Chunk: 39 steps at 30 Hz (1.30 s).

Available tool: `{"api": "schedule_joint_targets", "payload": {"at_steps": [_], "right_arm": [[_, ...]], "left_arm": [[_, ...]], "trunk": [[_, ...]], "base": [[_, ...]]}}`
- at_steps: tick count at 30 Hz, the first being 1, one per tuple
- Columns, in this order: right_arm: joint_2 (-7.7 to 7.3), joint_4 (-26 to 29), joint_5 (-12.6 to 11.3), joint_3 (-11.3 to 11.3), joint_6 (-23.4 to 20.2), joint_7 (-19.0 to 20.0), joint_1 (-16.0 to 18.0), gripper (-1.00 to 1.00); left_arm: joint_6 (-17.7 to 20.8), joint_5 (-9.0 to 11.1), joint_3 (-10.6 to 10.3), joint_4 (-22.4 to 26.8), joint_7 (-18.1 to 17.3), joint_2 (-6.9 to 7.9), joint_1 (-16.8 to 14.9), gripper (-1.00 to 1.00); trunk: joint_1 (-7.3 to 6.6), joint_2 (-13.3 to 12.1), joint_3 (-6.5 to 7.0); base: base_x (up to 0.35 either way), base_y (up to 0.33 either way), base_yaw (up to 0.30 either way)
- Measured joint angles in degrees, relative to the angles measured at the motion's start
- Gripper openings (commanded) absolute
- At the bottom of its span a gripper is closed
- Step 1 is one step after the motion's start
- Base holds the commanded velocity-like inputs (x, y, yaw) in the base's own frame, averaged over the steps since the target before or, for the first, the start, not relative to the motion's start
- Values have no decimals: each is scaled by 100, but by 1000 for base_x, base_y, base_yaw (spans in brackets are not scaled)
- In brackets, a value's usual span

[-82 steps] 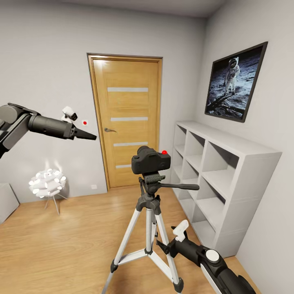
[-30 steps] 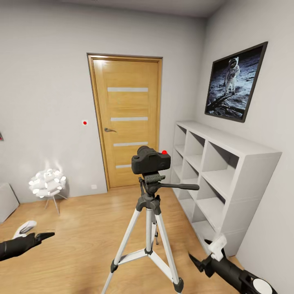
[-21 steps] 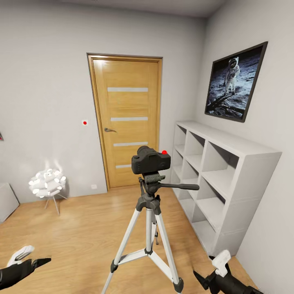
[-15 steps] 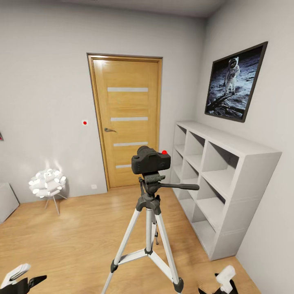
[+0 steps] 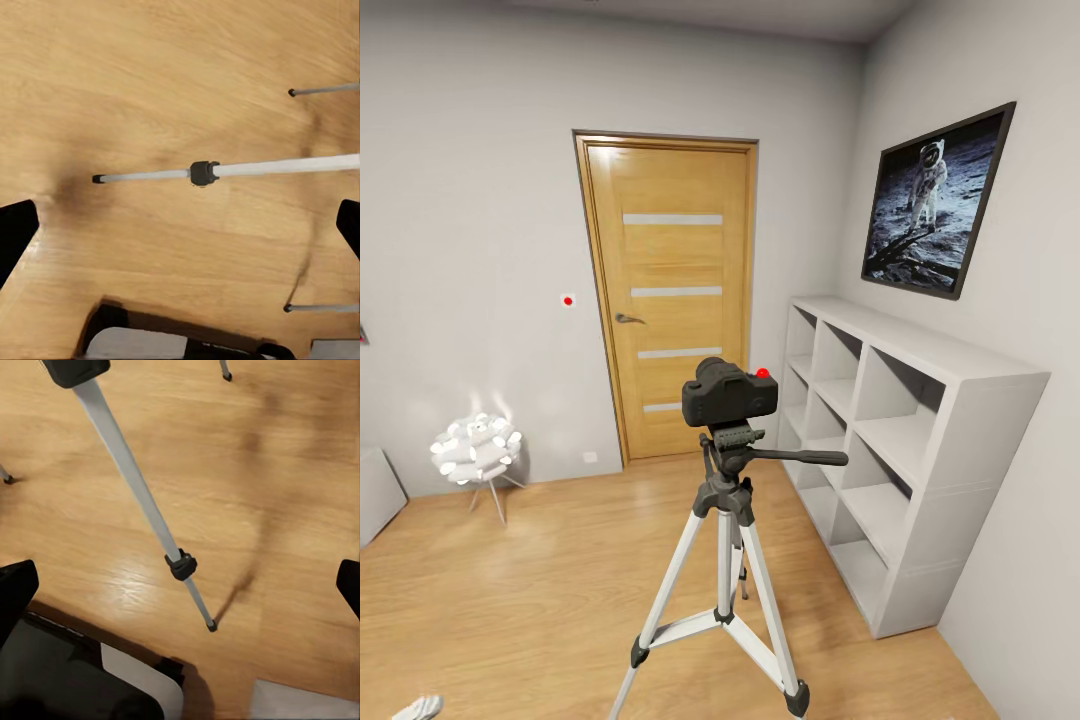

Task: Attach the digital camera to the camera tripod in the bedroom.

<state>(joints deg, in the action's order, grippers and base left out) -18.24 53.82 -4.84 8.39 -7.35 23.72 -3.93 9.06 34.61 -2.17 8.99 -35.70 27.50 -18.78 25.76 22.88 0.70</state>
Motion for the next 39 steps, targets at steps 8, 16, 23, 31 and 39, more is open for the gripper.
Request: {"api": "schedule_joint_targets", "payload": {"at_steps": [8,16,23,31,39], "right_arm": [[0,-344,0,7,8,-19,0,100],[18,-1054,0,39,3,-301,63,100],[31,-1339,2,37,-1,-643,76,100],[223,-1979,-8,31,6,-789,87,100],[369,-2542,-36,10,11,-814,89,100]], "left_arm": [[-134,9,8,-89,876,-233,120,100],[-144,11,8,-109,982,-350,227,100],[-142,12,7,-121,1136,-413,380,100],[-137,10,4,-534,1722,-725,579,100],[-132,15,-5,-855,2209,-1258,957,100]], "trunk": [[0,0,1],[0,0,1],[0,0,0],[0,1,0],[0,1,-1]], "base": [[0,0,0],[0,0,0],[0,0,0],[0,0,0],[0,0,0]]}}
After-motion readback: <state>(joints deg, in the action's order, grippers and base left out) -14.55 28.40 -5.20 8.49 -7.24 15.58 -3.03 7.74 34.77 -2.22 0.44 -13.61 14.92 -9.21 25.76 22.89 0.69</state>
